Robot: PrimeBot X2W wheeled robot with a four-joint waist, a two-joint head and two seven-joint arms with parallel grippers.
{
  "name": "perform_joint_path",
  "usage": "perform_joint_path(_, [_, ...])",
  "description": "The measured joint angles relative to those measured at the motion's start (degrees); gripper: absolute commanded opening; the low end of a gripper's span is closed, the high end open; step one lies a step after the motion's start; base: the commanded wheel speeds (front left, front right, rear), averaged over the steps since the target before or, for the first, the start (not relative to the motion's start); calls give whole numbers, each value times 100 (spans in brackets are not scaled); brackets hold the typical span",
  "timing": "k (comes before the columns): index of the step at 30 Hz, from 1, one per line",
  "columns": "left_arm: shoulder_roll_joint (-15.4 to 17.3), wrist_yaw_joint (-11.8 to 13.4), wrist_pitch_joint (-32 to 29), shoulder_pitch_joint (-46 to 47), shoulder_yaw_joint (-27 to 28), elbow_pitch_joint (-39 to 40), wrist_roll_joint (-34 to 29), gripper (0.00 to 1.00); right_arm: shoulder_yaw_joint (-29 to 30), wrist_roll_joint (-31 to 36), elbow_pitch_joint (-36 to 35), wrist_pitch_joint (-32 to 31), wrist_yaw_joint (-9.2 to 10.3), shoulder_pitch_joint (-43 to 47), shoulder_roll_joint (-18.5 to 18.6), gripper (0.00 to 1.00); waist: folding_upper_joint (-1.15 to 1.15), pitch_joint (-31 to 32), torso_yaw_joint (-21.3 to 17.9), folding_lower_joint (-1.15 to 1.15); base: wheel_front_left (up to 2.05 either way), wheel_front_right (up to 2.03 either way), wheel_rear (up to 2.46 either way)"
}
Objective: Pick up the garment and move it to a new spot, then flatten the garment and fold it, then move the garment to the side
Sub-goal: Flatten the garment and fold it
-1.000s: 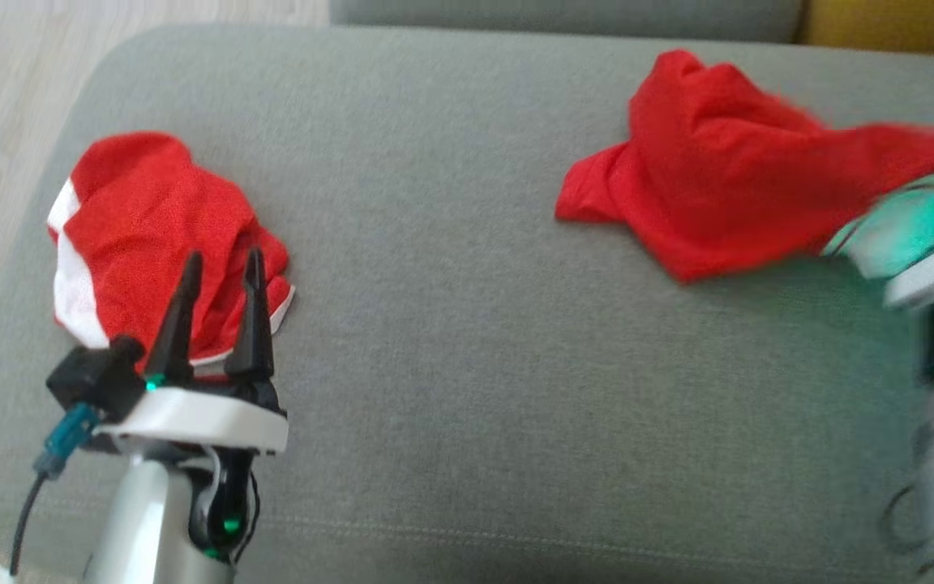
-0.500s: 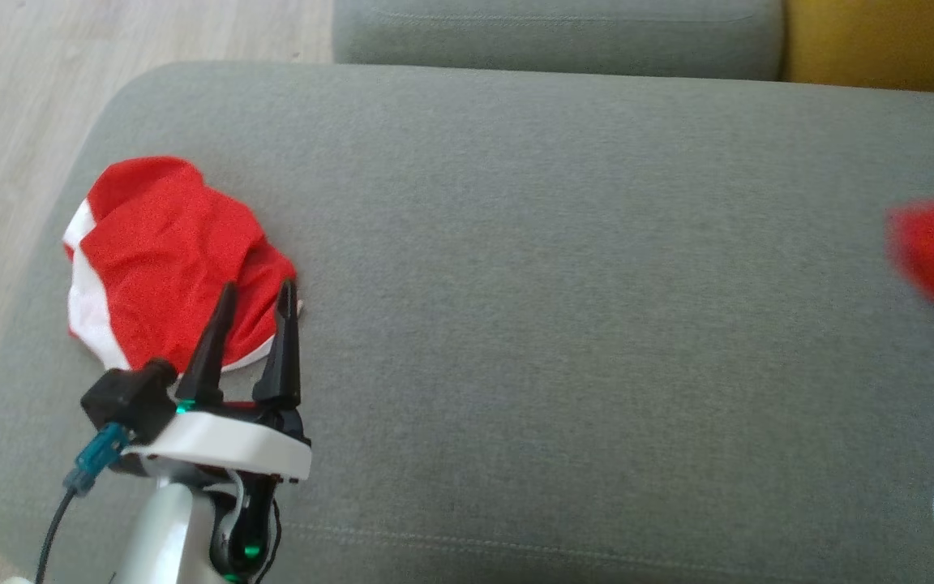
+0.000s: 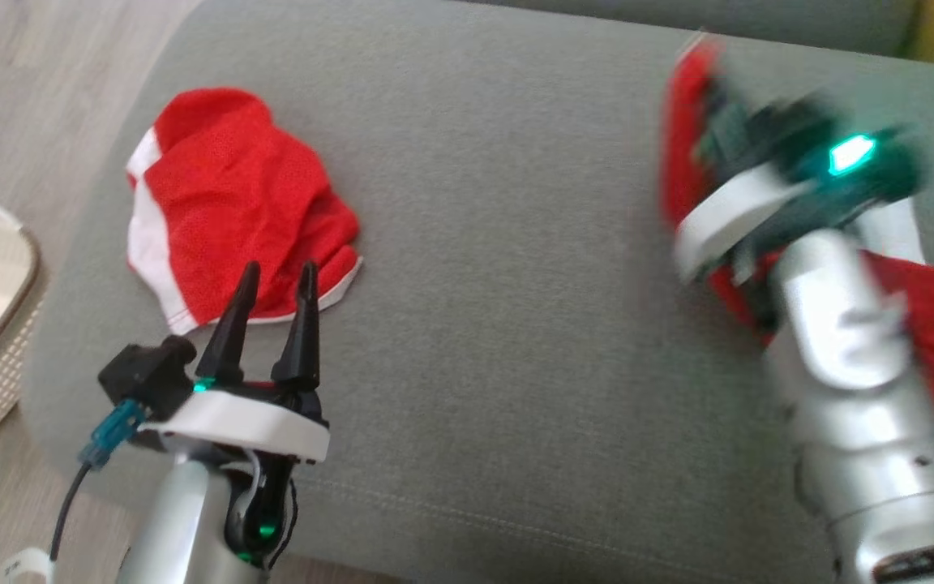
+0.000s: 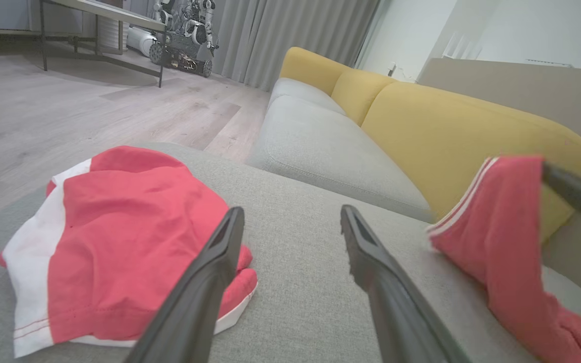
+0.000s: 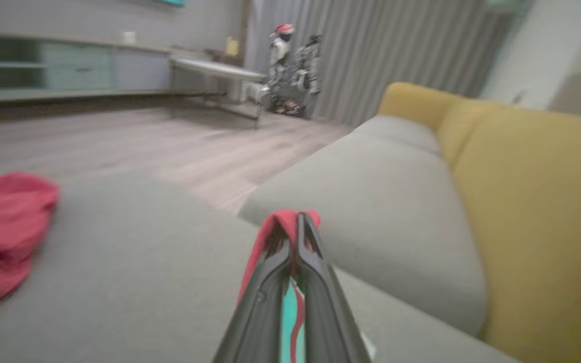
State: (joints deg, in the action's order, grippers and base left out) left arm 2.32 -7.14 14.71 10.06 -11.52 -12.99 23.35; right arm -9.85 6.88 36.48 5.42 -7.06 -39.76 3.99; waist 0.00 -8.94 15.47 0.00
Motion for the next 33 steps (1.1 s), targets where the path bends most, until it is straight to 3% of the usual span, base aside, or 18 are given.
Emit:
perform_joint_path(1, [-1,0,0,26,-33,-3,24,100,-285,-199,172,29,0,19,-5,0,0,-22,55,0,0,0,0])
perform_joint_path(2, [-1,0,0,41,-63,-8,56,100,-567,-335,314,69,0,15,-5,63,0,-42,110,0,0,0,0])
perform_joint_path(3, [-1,0,0,60,-81,-24,63,100,-820,-426,426,113,0,8,-5,100,0,-59,164,0,0,0,0])
perform_joint_path(8, [-1,3,0,86,-121,-40,102,100,-1818,-1060,761,154,0,-30,-13,100,0,-61,323,0,0,0,0])
perform_joint_path(13, [0,10,0,70,-43,-40,92,100,-1848,-1232,883,267,0,-288,-18,100,0,-6,195,0,0,0,0])
perform_joint_path(22, [0,10,0,66,87,16,33,100,-659,-788,832,665,0,-295,-4,100,0,144,-296,0,0,0,0])
perform_joint_path(33, [-1,10,0,64,166,201,78,100,1184,-410,-582,828,0,1161,32,100,0,339,-1080,0,0,0,0])
